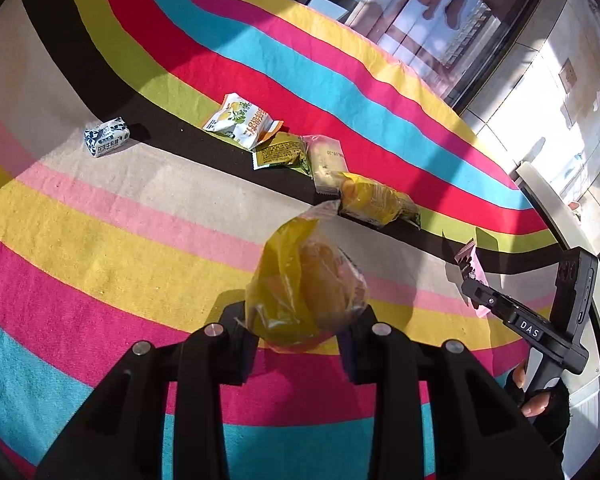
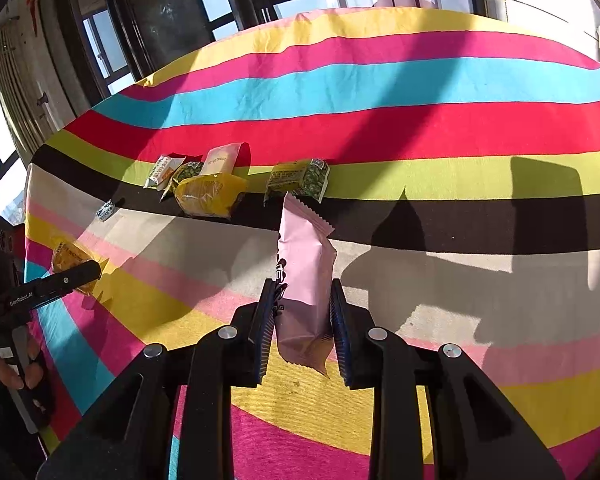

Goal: Organize snacks
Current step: 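Carry both held packs into the white box and open both tools, then move both tools out of the box back over the snacks, then grasp the yellow-green biscuit pack with the right tool while the left tool grasps a yellow pack, then carry both held packs into the white box and open both tools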

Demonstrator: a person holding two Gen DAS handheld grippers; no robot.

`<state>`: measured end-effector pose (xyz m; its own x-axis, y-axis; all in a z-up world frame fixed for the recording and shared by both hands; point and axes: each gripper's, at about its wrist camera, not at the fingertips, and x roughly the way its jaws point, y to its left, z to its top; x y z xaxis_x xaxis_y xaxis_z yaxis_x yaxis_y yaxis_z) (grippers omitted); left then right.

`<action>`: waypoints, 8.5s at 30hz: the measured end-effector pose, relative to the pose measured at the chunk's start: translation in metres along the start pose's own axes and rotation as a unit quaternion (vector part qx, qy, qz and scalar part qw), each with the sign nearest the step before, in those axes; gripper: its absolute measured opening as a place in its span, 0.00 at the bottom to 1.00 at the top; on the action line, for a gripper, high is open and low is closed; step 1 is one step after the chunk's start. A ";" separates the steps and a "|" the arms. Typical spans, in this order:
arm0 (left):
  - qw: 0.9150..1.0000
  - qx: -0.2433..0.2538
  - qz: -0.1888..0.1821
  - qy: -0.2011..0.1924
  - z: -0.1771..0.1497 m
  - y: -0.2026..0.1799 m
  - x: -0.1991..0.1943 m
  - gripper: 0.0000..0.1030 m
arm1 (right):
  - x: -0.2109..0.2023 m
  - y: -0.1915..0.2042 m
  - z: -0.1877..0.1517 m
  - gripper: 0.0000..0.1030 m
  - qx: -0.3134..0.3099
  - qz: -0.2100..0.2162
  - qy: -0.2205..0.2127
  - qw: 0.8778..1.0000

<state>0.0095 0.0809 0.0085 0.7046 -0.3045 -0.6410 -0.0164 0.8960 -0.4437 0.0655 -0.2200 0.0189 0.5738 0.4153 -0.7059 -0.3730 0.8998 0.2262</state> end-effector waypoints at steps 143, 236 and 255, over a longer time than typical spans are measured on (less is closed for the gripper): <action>0.993 -0.067 0.093 0.012 0.032 -0.003 0.030 0.98 | -0.026 -0.009 -0.020 0.43 0.002 -0.040 0.002 0.999; 0.955 -0.165 0.198 -0.148 -0.199 0.193 -0.285 0.57 | -0.059 0.368 -0.180 0.43 -0.360 0.277 0.108 0.884; 0.838 -0.243 0.481 0.087 -0.245 0.280 -0.267 0.92 | -0.065 0.423 -0.255 0.78 -0.451 0.333 0.146 0.815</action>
<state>-0.3571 0.3342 -0.0986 0.0863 0.4034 -0.9110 -0.8342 0.5291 0.1553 -0.3157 0.0998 -0.0110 -0.1243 0.6041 -0.7872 -0.9907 -0.0310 0.1327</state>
